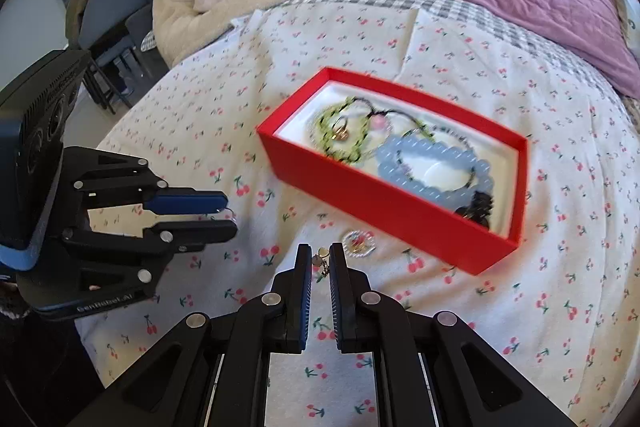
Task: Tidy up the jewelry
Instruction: 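Carry the ring and earring into the red box and open both tools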
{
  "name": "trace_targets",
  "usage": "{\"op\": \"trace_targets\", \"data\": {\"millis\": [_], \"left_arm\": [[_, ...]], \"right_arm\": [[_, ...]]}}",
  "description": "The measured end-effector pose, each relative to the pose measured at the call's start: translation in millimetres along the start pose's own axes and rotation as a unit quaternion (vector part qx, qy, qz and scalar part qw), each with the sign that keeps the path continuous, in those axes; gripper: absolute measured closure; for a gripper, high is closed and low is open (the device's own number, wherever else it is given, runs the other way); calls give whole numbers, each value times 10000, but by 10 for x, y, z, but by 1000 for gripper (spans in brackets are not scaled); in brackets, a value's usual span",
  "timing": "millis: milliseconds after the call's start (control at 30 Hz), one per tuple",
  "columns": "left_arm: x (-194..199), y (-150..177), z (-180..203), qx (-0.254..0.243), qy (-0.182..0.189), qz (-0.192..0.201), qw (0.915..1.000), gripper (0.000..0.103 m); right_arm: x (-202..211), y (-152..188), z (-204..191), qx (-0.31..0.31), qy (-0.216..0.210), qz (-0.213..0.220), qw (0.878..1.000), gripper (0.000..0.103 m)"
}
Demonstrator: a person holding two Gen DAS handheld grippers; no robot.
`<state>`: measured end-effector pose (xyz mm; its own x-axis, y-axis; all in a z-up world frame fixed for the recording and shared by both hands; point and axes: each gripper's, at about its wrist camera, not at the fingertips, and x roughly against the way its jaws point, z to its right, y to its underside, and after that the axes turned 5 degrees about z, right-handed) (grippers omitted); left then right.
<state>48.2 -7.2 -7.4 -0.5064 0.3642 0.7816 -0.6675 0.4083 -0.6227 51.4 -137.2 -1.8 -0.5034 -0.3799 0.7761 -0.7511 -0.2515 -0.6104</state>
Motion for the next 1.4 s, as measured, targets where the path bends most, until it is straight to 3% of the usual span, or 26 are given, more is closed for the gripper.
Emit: {"op": "trace_targets", "data": {"millis": [467,800,1400], "left_arm": [[102,-455,-34,147,-63,435,9989,83],[-152,-778,50,408,75,532,9977,83],[-527,-911,73,609,122,456,9970,82]], "right_arm": [[334,-291,379,-564,184,533,9968,94],[206,-360,593,-940,240,496,9941,94],[102,-348,828,-1305,238,460,9901,94]]}}
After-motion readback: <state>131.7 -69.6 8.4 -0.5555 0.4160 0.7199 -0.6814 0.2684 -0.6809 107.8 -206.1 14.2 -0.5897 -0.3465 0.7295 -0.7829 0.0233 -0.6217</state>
